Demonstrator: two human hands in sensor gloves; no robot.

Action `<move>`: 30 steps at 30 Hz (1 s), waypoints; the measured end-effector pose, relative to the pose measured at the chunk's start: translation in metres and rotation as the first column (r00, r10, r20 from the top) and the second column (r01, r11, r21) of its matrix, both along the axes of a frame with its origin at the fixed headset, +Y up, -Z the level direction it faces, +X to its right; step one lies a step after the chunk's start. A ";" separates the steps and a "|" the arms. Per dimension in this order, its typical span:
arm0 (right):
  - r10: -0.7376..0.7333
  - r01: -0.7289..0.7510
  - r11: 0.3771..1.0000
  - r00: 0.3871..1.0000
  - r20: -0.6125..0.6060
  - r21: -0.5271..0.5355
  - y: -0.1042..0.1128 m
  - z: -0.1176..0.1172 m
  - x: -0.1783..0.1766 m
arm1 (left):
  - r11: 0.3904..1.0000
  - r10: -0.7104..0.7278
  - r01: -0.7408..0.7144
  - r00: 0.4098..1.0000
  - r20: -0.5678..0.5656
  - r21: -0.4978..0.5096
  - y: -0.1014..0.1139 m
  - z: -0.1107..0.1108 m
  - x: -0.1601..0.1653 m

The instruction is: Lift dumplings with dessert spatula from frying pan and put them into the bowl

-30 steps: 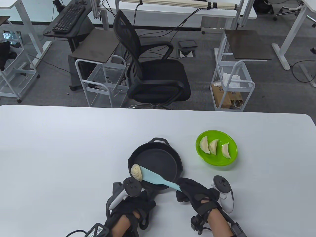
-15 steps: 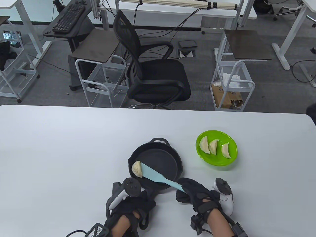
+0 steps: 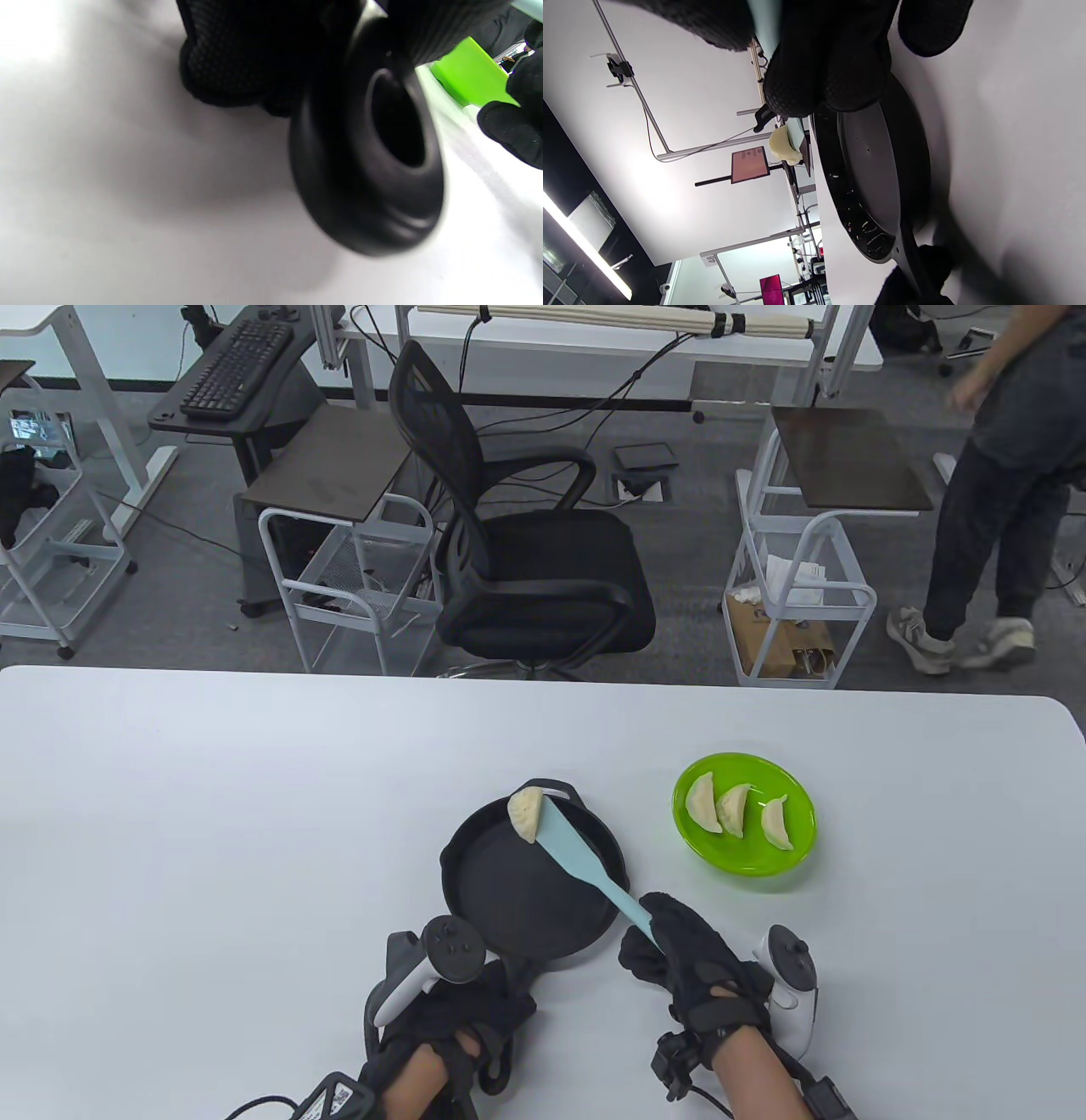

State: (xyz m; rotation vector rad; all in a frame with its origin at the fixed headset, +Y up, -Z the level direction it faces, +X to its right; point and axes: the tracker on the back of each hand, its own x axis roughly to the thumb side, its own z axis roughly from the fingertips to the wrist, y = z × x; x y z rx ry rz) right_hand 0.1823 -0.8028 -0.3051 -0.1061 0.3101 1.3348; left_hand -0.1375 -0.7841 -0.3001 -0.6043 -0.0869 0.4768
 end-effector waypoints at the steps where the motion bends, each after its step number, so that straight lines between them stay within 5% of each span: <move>1: -0.012 0.011 1.000 1.000 0.019 0.003 0.001 0.001 0.001 | 1.000 0.000 0.000 1.000 0.000 0.000 0.000 0.000 0.000; 16: -0.114 0.116 0.993 0.957 0.266 0.005 0.010 0.015 0.018 | 1.000 0.000 0.000 1.000 0.000 0.000 0.000 0.000 0.000; 30: -0.191 0.218 0.975 0.907 0.377 -0.031 0.007 0.020 0.029 | 1.000 0.000 0.000 1.000 0.000 0.000 0.000 0.000 0.000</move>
